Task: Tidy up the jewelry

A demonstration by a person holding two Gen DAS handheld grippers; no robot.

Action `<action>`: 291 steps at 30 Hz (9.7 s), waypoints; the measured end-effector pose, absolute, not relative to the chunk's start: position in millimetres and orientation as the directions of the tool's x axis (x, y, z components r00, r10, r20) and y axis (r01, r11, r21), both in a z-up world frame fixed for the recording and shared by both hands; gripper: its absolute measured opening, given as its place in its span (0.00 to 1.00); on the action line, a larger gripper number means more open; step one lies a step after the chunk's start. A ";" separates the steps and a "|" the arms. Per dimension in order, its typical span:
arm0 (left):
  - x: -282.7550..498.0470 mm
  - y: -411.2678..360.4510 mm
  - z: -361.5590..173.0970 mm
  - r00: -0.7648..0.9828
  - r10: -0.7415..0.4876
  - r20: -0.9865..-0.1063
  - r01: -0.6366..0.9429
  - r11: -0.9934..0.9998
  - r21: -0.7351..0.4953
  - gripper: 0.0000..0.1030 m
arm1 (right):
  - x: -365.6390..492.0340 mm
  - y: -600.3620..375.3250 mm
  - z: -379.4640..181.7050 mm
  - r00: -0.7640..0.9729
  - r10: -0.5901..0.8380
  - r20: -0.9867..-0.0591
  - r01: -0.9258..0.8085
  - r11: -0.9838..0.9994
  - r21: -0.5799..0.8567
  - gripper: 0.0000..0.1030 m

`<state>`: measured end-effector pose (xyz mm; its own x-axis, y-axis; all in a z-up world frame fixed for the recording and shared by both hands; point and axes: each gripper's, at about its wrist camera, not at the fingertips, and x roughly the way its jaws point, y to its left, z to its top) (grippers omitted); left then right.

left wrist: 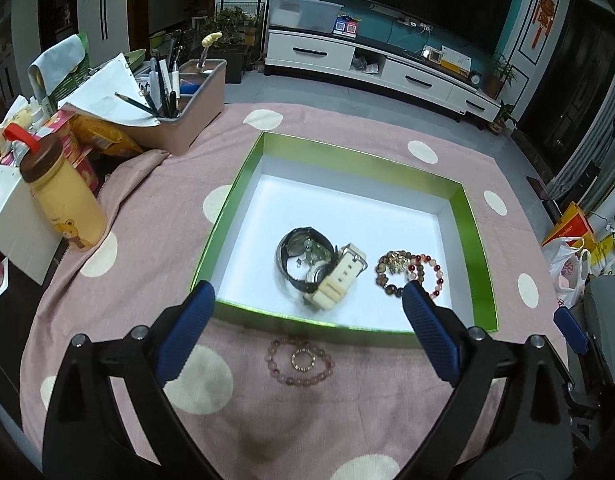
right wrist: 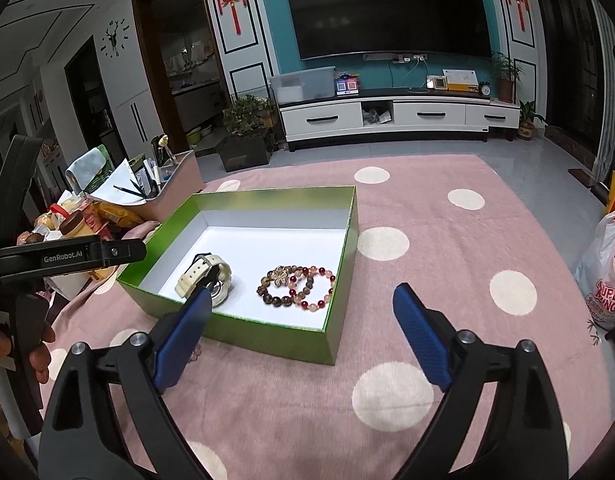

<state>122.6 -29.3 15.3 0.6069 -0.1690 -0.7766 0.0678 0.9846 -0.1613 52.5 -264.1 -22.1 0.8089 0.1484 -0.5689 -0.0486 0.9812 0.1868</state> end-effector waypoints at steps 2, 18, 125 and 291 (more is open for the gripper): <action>117.4 -28.4 16.0 0.609 -0.172 -0.775 0.069 0.984 -0.164 0.94 | 48.9 -262.3 -22.4 0.806 0.151 -0.573 -0.051 0.981 0.186 0.91; 63.2 -19.4 11.2 0.618 -0.182 -0.765 0.147 0.982 -0.115 0.98 | 15.9 -236.8 -31.4 0.761 0.212 -0.614 -0.098 0.972 0.215 0.93; 109.6 -34.3 -98.0 0.552 -0.182 -0.814 0.285 0.958 -0.021 0.10 | 30.6 -225.2 -80.5 0.699 0.304 -0.647 -0.193 0.952 0.239 0.20; 197.6 -24.0 130.1 0.666 -0.007 -0.746 0.113 0.989 0.092 0.98 | 176.7 -206.9 81.9 0.630 0.008 -0.777 -0.051 0.998 -0.031 0.99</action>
